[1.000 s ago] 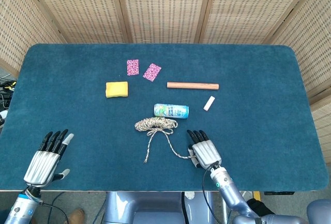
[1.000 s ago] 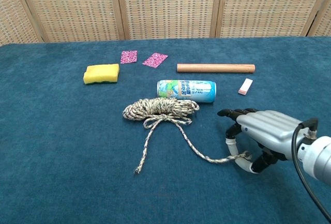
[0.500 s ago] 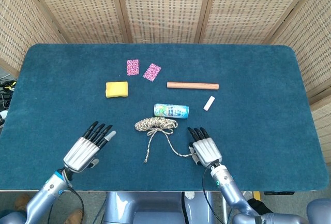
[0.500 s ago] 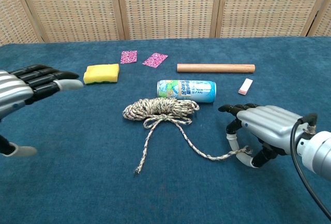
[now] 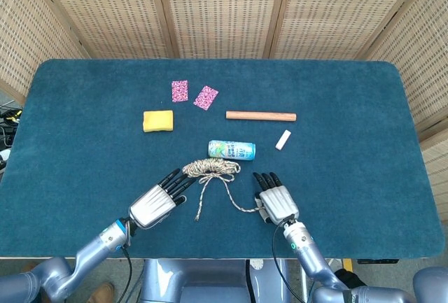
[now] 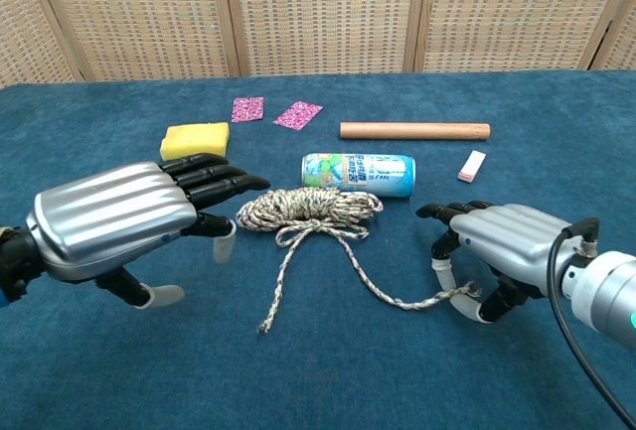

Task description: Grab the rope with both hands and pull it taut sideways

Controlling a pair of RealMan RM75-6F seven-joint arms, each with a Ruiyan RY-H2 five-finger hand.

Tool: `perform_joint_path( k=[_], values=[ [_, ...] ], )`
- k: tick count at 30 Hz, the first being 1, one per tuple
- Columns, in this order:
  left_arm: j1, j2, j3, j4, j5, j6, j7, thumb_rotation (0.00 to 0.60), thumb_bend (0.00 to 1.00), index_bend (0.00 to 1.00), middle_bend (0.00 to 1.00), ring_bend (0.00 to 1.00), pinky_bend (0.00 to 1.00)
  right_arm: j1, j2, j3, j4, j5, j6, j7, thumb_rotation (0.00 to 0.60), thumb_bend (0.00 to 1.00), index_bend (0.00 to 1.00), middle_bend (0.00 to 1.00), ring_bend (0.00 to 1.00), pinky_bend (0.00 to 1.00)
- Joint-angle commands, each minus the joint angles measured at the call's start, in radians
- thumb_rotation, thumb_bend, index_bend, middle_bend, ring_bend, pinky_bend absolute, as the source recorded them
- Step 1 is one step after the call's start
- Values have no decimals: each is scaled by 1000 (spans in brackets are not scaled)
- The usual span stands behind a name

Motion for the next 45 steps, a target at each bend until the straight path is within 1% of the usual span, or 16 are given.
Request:
perform_joint_path(
  k=[1,7,12,19,24,39,45],
  values=[
    [-20,-22,1,11,4,-16,22,600,283,441,0,0,0,1,-2,0,0,1,0,-2,600,448,707,21,0,0],
    [-65,-93,0,58,-18,-69,62,600,346,448,0,0,0,6,-9,6,14,26,-13,-4,600,447,709,22,0,0],
    [-80,-116,5,81,-27,-81,91,600,352,486,0,0,0,7,-12,7,24,29,-19,6,600,448,709,22,0,0],
    [-97,-142,16,116,-39,-86,124,600,368,486,0,0,0,13,-10,6,34,27,-31,20,600,448,709,23,0,0],
    [-106,-159,25,130,-46,-83,122,600,368,486,0,0,0,16,-13,6,40,29,-36,26,600,447,709,24,0,0],
    [-132,-223,58,204,-31,-38,53,600,368,482,0,0,0,18,-2,5,20,22,-27,27,600,447,715,31,0,0],
    [-139,-246,70,226,-30,-34,49,600,367,482,0,0,0,18,2,5,15,25,-24,25,600,448,717,33,0,0]
  ],
)
